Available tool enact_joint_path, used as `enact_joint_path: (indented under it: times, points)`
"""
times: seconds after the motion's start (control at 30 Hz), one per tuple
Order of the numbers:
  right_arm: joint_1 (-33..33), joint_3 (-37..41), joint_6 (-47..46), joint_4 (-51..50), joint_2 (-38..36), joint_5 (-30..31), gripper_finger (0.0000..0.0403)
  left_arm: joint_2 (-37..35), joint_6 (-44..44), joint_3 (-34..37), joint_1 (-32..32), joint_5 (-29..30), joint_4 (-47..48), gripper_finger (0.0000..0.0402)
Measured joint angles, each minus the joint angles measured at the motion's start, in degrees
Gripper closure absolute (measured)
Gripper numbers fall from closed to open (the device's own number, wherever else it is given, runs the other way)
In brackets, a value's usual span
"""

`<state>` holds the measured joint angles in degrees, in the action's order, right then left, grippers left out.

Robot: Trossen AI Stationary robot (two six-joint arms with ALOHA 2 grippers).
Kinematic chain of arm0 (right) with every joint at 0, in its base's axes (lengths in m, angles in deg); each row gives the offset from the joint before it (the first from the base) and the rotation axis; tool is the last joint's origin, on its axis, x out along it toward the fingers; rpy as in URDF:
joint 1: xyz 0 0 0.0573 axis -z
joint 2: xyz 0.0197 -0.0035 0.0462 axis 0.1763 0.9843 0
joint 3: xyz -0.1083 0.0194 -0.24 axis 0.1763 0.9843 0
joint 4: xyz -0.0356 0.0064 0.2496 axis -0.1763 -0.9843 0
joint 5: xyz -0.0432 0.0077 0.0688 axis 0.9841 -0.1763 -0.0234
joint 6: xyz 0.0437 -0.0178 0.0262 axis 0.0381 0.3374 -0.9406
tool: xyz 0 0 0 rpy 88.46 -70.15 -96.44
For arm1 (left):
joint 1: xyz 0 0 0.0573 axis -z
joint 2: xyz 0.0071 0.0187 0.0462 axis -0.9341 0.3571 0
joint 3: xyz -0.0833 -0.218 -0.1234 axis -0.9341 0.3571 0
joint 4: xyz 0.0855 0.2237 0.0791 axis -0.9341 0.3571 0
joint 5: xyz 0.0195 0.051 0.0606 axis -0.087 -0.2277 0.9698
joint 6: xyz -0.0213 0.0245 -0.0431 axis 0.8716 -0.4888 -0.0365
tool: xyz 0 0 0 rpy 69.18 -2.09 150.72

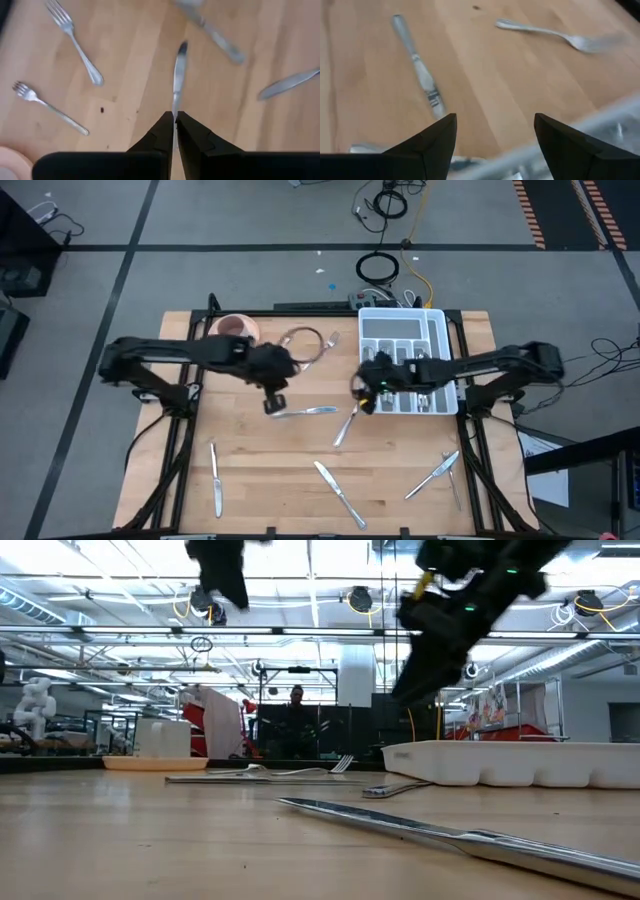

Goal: Sort silverware
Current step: Put the silver knife into the white silverware tray

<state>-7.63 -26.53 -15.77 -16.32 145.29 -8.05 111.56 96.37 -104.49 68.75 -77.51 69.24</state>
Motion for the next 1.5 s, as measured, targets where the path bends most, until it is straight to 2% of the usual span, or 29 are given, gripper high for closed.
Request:
enact_joint_path:
  times: [0.2,0.43,0.57,0.77,1.0,1.3,1.4,1.5]
  points:
    - [0.0,-13.1,9.7,0.6,14.0,-3.7,0.0144,-11.0,5.2,0.0,1.3,5.5,-0.4,0.0369]
    - [0.0,-30.4,20.4,-3.2,29.2,-8.9,0.0144,-19.4,7.4,0.0,2.8,9.2,-0.5,0.0368]
    - [0.0,-39.3,24.8,-7.7,35.3,-9.9,0.0144,-22.5,7.5,0.0,3.5,9.5,-0.3,0.0368]
    - [-0.3,-48.4,26.9,-11.3,41.6,-12.3,0.0144,-25.9,7.4,0.0,3.5,9.9,0.1,0.0368]
    - [-2.1,-51.7,27.7,-12.5,47.9,-14.4,0.0144,-28.1,5.9,0.0,3.5,10.5,1.1,0.0368]
    - [-3.5,-51.9,19.8,-13.7,52.2,-12.9,0.0151,-28.8,5.5,0.0,3.5,11.4,1.4,0.0368]
    - [-2.9,-52.1,16.3,-16.8,52.6,-12.7,0.0188,-28.8,5.5,0.0,3.5,11.4,1.4,0.0368]
    - [-2.4,-52.2,17.7,-19.2,53.3,-12.5,0.0248,-28.8,5.5,0.0,3.5,11.4,1.5,0.0368]
